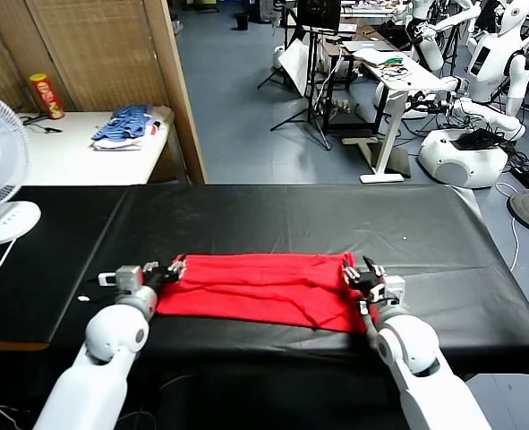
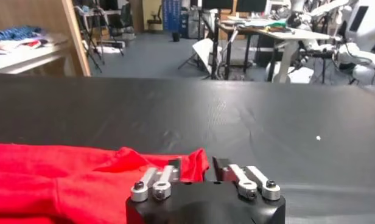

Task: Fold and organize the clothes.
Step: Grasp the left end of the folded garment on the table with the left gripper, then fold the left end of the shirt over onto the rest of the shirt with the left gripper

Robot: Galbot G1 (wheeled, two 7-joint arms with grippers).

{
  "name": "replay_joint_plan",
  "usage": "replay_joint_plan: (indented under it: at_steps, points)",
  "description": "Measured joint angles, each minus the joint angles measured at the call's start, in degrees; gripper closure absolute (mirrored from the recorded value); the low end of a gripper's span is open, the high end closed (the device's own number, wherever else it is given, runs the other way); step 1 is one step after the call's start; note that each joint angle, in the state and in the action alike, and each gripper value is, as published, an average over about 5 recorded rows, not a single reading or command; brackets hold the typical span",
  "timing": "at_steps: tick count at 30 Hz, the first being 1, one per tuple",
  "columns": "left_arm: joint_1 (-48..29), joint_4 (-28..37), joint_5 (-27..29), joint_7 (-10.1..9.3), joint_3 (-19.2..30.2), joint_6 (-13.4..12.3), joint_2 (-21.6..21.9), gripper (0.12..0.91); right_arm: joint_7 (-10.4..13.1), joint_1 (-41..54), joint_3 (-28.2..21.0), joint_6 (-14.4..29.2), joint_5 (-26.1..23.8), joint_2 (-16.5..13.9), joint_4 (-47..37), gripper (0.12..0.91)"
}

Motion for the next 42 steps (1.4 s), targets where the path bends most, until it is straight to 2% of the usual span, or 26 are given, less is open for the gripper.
replay_joint_plan:
  at_steps: [2,5,16,19,22,27,30,36,42]
  points:
    - [0.65,-0.88,-2.01,-0.46,-0.72,0.64,0.17,0.278,0.0,-0.52,0.38,-0.28,0.68,-0.25,1.1,0.23]
    - [2.06,-2.55,-3.57,-0.67,-1.77,0.77,0.04,0.238,0.0,-1.18,0.85,-0.63,1.57,-0.63,2.8,0.228]
    - [7.53,-4.28,-1.59,-0.6,-2.99,0.0,-3.6,0.247,0.02,-2.7,2.06,-0.93,2.72,-1.96,8.38,0.227]
    - [8.39,-4.28,-1.4,-0.53,-2.98,-0.21,-4.49,0.317,0.05,-2.82,2.3,-0.94,2.79,-2.17,9.37,0.227]
    - [8.76,-4.48,-1.34,-0.61,-2.93,-0.26,-5.09,0.455,0.08,-2.9,2.39,-0.94,2.74,-2.17,10.11,0.227]
    - [8.79,-4.79,-0.39,-0.72,-2.81,-0.17,-5.35,0.738,0.15,-3.17,2.43,-0.97,2.56,-1.85,11.09,0.227]
    - [8.55,-4.97,1.51,-0.72,-2.81,-0.68,-4.99,0.859,0.21,-3.4,2.75,-1.15,2.47,-1.73,11.57,0.227]
    - [8.95,-5.25,7.99,-0.38,-3.78,-2.07,-1.45,0.87,0.2,-4.32,3.7,-1.27,2.41,-1.21,11.9,0.227]
    - [8.68,-3.49,10.93,1.13,-7.34,-3.96,7.93,0.872,0.06,-5.12,3.53,-1.12,1.74,-0.2,11.96,0.227]
